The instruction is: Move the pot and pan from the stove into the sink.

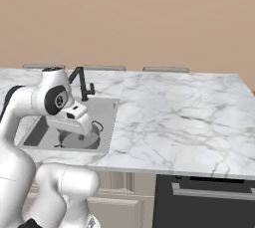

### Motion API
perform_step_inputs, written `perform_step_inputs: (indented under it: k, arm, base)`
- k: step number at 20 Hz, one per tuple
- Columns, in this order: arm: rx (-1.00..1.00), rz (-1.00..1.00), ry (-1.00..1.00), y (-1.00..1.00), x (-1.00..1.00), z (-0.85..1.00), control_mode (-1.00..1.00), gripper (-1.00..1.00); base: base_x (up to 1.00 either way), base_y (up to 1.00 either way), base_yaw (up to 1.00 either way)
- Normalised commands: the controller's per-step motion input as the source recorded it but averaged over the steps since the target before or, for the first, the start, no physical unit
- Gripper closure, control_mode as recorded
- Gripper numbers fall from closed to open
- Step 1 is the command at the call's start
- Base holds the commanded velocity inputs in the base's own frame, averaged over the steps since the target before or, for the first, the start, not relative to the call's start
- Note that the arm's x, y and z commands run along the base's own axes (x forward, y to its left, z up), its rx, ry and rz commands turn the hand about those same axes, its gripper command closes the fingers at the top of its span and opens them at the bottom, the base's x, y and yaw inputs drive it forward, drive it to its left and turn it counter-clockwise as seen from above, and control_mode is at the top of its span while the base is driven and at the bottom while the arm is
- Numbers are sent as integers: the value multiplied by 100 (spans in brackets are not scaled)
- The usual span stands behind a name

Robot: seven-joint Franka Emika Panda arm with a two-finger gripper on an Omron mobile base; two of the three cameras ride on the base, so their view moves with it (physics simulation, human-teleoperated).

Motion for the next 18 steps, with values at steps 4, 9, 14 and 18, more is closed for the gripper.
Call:
perform_step_inputs:
  k: [4,9,14,18]
  arm:
    - [-11,18,2,-25,-78,-21,-100,-100]
    - [-2,19,-37,-34,-39,-25,-100,-100]
    - [1,13,-36,-17,-17,-8,-100,-100]
    - [0,1,-1,0,-4,0,-100,-100]
  base:
    - [0,0,0]
    - [0,0,0]
    - [0,0,0]
    - [0,0,0]
